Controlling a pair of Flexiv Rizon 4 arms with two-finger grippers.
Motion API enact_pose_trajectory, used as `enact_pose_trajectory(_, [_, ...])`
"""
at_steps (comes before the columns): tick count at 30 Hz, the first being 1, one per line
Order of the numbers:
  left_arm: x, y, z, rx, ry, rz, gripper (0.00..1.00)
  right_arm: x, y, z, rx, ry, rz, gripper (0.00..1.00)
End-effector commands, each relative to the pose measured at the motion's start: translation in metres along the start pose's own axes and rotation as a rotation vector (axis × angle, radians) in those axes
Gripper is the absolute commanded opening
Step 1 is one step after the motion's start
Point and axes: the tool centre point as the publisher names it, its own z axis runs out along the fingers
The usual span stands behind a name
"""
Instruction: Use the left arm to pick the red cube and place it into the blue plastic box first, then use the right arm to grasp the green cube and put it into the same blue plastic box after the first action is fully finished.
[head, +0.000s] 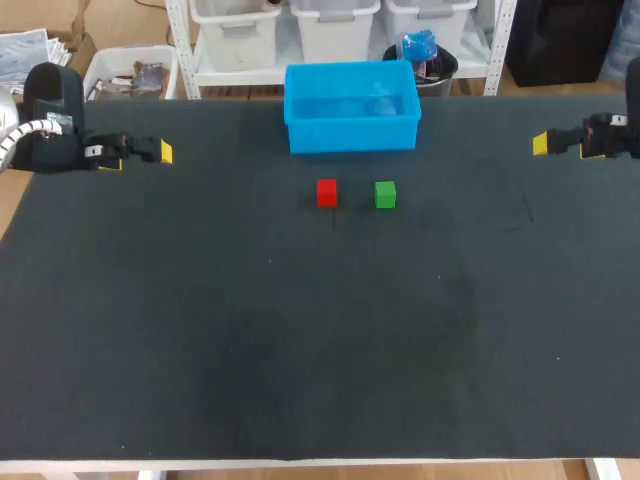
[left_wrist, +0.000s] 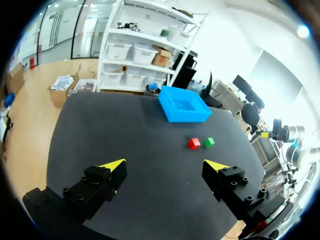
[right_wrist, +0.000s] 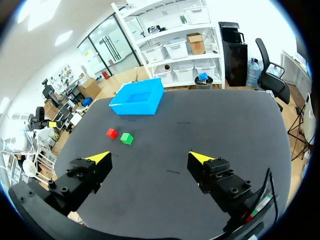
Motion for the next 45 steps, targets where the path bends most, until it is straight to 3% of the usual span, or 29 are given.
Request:
enact_pose_trajectory(1, [0.001, 0.002, 0.000, 0.008, -0.004, 0.002, 1.00, 0.000, 0.000, 0.000, -0.001, 0.000, -0.001, 1.00])
enact_pose_trajectory(25, [0.001, 0.002, 0.000, 0.008, -0.004, 0.002, 1.00, 0.000, 0.000, 0.000, -0.001, 0.000, -0.001, 1.00])
enact_pose_trajectory(27, [-0.007, -0.008, 0.006, -0.047, 0.018, 0.068, 1.00, 0.000, 0.000, 0.000, -0.001, 0.000, -0.001, 1.00])
enact_pose_trajectory(34, [-0.027, -0.052, 0.036, -0.250, 0.140, 0.143, 1.00, 0.000, 0.000, 0.000, -0.001, 0.000, -0.001, 1.00])
enact_pose_trajectory(39, [-0.028, -0.080, 0.063, -0.286, 0.223, 0.110, 1.00, 0.000, 0.000, 0.000, -0.001, 0.000, -0.001, 1.00])
enact_pose_trajectory(45, [-0.033, -0.098, 0.089, -0.363, 0.274, 0.070, 1.00, 0.000, 0.000, 0.000, -0.001, 0.000, -0.001, 1.00])
